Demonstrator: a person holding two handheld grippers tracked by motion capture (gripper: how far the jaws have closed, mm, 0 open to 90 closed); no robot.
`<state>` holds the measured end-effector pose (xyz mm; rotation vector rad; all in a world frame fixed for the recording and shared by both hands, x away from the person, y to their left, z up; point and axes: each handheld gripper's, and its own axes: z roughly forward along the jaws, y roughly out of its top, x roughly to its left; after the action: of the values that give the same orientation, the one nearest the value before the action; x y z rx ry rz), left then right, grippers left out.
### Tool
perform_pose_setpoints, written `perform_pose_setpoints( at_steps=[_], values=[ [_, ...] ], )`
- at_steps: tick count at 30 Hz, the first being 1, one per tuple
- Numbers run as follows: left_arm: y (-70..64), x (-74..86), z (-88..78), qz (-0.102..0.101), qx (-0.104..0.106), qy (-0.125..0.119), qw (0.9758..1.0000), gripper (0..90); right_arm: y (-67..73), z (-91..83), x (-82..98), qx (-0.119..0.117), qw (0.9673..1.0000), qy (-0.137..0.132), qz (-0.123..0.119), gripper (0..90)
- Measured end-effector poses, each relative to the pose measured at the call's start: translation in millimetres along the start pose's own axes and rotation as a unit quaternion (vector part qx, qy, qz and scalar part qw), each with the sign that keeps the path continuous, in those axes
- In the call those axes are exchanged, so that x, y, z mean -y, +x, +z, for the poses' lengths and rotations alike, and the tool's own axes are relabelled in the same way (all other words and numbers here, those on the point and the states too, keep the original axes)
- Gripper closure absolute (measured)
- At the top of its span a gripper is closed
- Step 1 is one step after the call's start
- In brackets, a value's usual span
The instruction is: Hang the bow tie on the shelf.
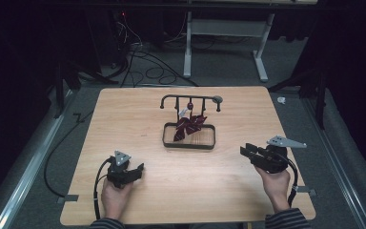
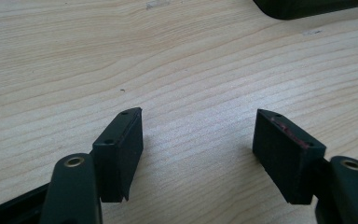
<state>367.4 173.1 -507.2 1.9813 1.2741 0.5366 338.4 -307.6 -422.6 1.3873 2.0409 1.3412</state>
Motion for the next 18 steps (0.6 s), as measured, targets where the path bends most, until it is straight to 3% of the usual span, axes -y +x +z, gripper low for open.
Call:
perform_pose_setpoints(
  at_steps=[18],
  values=[
    [0.0, 0.0, 0.0, 0.000, 0.000, 0.000, 1.0000, 33.8, 1.6, 11.3, 11.4, 0.003, 0.9999, 0.012, 0.002, 66.3]
  ],
)
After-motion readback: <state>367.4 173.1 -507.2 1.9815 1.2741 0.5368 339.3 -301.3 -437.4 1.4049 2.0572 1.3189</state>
